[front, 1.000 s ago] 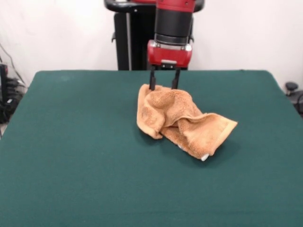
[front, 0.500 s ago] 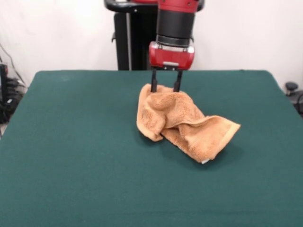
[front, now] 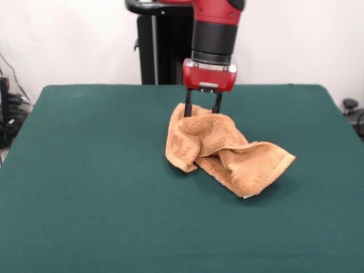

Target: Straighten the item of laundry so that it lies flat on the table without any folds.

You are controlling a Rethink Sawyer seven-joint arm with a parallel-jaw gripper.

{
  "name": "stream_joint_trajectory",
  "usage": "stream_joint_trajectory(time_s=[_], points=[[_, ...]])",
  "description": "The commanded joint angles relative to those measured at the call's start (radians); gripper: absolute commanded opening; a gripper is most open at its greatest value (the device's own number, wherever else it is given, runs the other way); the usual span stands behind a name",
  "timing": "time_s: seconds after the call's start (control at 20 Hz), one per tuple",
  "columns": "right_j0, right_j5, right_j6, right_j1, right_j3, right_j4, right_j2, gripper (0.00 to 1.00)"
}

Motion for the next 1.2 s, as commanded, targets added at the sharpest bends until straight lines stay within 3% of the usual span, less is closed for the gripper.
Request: stream_joint_trajectory(time_s=[0.05,0.65,1.2], points=[[0.0,-0.107,0.263,0.152,-0.093,0.033,0.111,1.0],[-0.056,-0.251,0.27,0.282,-0.118,-0.01,0.16,1.0],[-0.052,-0.292,0.274,0.286,-0.101,-0.01,0.155,1.0]])
